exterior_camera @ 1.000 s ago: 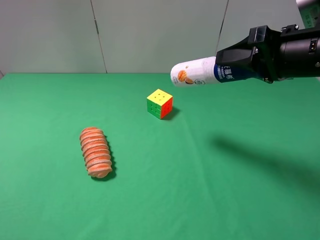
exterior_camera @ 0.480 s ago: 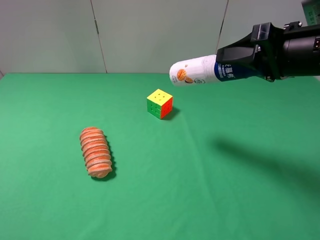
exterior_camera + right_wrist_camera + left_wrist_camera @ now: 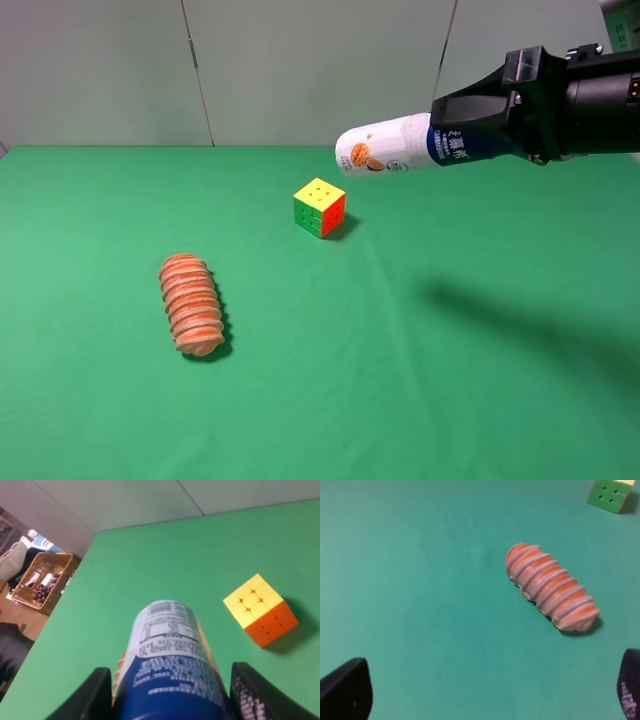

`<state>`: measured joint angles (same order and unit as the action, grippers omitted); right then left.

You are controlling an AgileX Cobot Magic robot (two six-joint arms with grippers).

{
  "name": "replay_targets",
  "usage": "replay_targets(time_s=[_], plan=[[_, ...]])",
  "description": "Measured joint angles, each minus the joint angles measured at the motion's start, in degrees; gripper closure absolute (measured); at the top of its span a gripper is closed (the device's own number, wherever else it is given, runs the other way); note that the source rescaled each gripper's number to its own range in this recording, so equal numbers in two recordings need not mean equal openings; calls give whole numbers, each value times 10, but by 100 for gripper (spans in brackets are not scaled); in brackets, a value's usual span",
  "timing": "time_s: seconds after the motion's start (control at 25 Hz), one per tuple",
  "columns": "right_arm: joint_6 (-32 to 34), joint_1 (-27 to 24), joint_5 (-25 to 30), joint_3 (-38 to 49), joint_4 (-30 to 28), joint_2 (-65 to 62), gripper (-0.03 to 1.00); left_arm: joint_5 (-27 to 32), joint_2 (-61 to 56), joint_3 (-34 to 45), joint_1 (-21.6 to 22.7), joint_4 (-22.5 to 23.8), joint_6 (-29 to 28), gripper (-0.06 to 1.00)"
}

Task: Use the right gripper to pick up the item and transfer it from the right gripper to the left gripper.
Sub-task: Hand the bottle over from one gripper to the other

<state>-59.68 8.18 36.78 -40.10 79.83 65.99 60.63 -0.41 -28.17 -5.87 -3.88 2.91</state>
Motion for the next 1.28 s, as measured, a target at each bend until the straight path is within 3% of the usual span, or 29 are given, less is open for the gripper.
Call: replay_targets(time_s=[0.56,0.84,0.92,1.04,1.28], plan=[[0,0,24,0,0,0,94,-7,0,-6,0,-1,0,-6],[0,0,25,0,0,0,94,-93,0,-33,0,-2,11,-6],[0,0,26,0,0,0,94,-103,6,-35,0,-6,36,-6],[0,0,32,0,0,0,94,-118,53,-37,0,-48,96,-5],[0,0,39,0,0,0,94,-162,194,-44,0,-196,292,-4]])
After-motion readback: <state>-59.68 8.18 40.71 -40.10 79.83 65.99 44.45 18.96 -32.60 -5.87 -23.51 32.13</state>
